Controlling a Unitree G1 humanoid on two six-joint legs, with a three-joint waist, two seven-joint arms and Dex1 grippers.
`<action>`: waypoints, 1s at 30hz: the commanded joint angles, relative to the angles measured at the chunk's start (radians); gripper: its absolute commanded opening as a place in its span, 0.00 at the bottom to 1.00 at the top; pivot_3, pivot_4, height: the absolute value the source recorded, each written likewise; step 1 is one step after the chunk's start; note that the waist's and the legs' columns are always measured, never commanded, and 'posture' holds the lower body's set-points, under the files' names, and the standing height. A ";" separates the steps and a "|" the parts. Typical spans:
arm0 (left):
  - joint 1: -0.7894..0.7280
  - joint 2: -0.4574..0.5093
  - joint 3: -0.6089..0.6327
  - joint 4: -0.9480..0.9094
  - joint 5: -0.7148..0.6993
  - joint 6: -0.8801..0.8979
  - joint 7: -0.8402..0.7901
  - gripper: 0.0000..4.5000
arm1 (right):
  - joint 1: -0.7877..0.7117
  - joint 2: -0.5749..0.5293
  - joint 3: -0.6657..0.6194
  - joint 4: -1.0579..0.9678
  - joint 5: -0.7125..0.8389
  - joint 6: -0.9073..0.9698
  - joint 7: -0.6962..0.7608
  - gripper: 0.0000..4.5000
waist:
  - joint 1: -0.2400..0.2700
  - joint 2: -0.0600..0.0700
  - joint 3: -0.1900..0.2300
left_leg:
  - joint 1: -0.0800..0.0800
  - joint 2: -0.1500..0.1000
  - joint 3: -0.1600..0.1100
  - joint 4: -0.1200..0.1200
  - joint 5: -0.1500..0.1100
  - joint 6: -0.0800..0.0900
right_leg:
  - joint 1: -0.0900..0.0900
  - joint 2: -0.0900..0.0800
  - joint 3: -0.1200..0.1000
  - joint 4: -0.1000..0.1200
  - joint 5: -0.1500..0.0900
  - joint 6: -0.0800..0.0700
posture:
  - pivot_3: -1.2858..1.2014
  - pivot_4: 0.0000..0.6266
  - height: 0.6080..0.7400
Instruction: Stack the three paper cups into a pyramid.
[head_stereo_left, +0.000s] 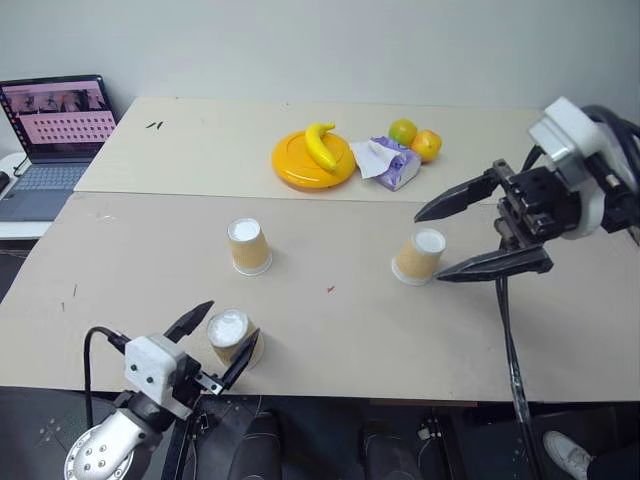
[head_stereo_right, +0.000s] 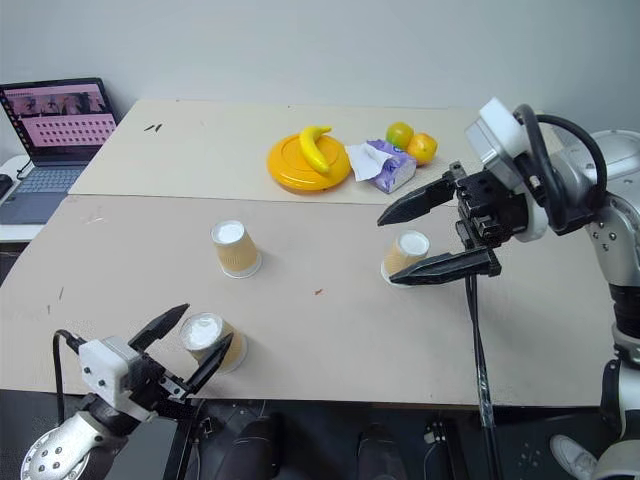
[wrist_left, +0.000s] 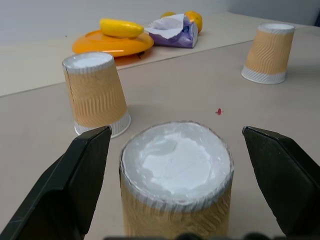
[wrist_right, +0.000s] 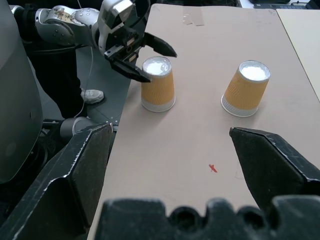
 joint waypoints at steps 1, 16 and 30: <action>-0.001 -0.016 -0.023 0.012 0.017 -0.050 0.012 1.00 | -0.031 -0.017 -0.035 -0.019 0.017 0.014 0.033 0.99 | 0.000 0.000 0.000 | 0.000 0.000 0.000 0.000 0.000 0.000 | 0.000 0.000 0.000 0.000 0.000 0.000 | 0.52 0.24 0.94; -0.202 0.052 -0.032 0.012 -0.066 0.061 0.011 0.77 | -0.003 -0.036 -0.060 -0.042 0.013 0.032 -0.006 1.00 | 0.004 0.000 0.000 | 0.000 0.000 0.000 0.000 0.000 0.000 | 0.000 0.000 0.000 0.000 0.002 0.003 | 0.52 0.24 0.94; -0.850 0.202 -0.226 0.224 -0.231 0.451 -0.190 0.77 | 0.205 -0.068 -0.257 -0.236 0.118 0.123 -0.172 1.00 | -0.004 0.000 0.000 | -0.002 0.000 -0.002 0.000 -0.001 0.001 | 0.000 0.001 0.000 0.001 0.003 0.006 | 0.52 0.24 0.94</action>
